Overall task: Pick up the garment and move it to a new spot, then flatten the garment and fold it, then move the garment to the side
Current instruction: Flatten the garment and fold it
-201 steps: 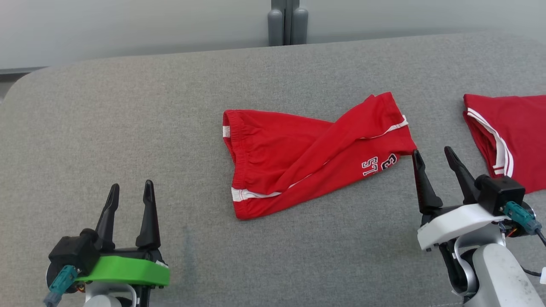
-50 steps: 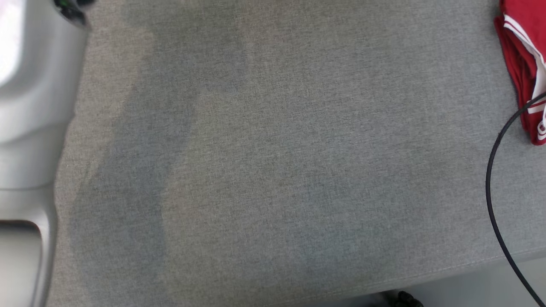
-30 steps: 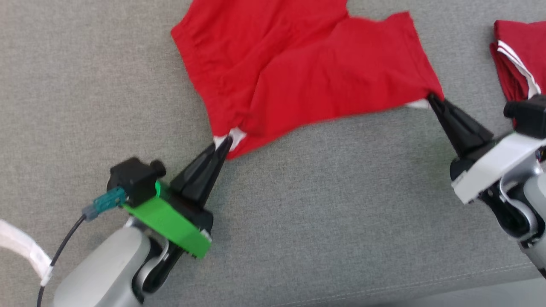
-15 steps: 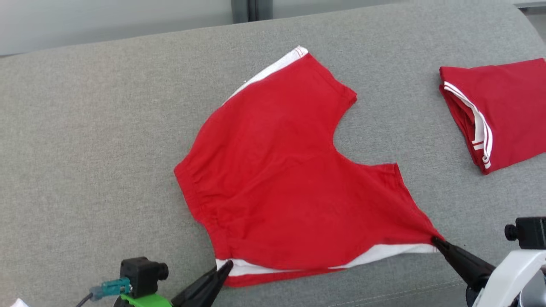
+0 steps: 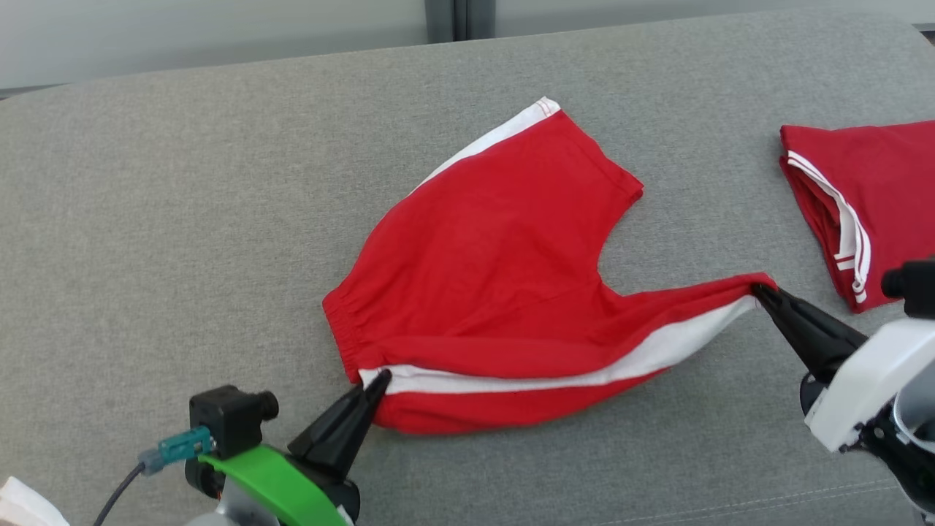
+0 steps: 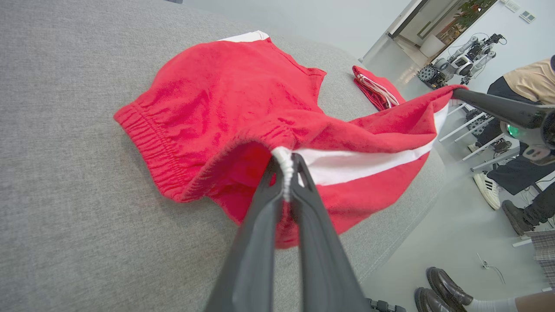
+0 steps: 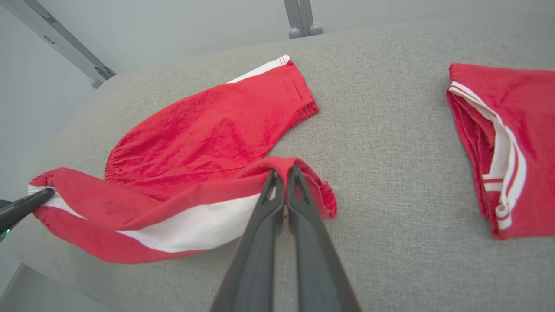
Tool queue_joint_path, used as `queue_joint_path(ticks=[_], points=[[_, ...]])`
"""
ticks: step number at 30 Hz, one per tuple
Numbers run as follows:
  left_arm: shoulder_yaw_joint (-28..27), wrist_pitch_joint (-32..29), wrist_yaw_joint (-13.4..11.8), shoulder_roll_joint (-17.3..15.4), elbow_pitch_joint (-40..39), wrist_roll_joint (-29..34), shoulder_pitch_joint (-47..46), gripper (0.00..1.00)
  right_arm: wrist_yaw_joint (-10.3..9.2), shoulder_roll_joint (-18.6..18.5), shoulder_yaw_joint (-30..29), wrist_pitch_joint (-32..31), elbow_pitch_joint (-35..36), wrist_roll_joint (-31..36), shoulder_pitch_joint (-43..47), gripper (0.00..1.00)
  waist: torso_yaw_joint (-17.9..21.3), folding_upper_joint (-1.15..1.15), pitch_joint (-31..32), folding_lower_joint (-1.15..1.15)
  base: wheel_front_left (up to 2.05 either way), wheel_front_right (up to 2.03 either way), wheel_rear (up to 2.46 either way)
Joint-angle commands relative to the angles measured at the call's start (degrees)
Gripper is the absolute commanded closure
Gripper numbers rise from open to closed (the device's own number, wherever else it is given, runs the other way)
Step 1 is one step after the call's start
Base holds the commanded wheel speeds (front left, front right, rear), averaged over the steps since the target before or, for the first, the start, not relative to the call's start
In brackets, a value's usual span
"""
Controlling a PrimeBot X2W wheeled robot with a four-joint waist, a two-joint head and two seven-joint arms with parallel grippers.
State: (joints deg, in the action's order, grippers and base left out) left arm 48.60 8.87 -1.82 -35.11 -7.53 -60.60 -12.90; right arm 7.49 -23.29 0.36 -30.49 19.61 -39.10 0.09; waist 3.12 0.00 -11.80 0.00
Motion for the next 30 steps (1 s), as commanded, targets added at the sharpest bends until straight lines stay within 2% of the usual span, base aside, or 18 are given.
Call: queue_joint_path(ticks=[1,12,25,30], points=[[-0.9,0.4,-0.7,1.2,1.2,-0.4,-1.5,1.00,-0.01,-0.7,0.9,-0.6,-1.5,0.2,-2.6,1.00,-1.2,0.00,-0.7,0.00,0.00,0.00,0.00],[-5.7,0.2,-2.8,10.5,12.2,-4.9,-12.1,1.00,-0.01,-5.6,8.6,0.9,-17.7,-1.8,-25.5,1.00,-6.5,0.00,-6.3,0.00,0.00,0.00,0.00],[-5.6,0.5,0.4,17.7,21.1,-4.8,-20.7,1.00,-0.01,-7.6,17.8,5.1,-33.7,2.4,-46.3,1.00,-10.7,0.00,-13.5,0.00,0.00,0.00,0.00],[-5.9,2.3,0.1,19.5,24.5,-3.4,-23.5,1.00,-0.01,-7.9,21.2,6.6,-38.2,4.6,-52.1,1.00,-11.8,0.00,-15.8,0.00,0.00,0.00,0.00]])
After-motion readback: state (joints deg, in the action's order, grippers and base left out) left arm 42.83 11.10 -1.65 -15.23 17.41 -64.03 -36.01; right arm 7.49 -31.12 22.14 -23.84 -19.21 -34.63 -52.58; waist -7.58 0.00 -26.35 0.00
